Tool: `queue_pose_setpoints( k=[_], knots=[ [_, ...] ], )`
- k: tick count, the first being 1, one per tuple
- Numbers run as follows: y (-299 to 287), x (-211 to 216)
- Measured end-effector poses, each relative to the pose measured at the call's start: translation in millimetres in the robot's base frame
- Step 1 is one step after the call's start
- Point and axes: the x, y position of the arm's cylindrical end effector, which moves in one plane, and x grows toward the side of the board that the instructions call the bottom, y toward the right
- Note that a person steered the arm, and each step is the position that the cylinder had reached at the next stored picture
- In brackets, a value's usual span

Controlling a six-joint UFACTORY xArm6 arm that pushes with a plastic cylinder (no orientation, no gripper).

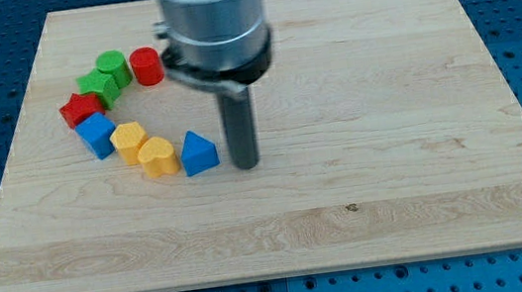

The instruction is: Move the blue triangle towards the center of the board

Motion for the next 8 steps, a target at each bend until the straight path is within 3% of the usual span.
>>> queue_pose_setpoints(
  k=[1,2,4,6,8],
  knots=[
    [27.9,-33.5],
    [27.9,-38.9],
    [-17.8,67.1],
    [-60.4,64.0],
    [-61.3,14.9]
  ],
)
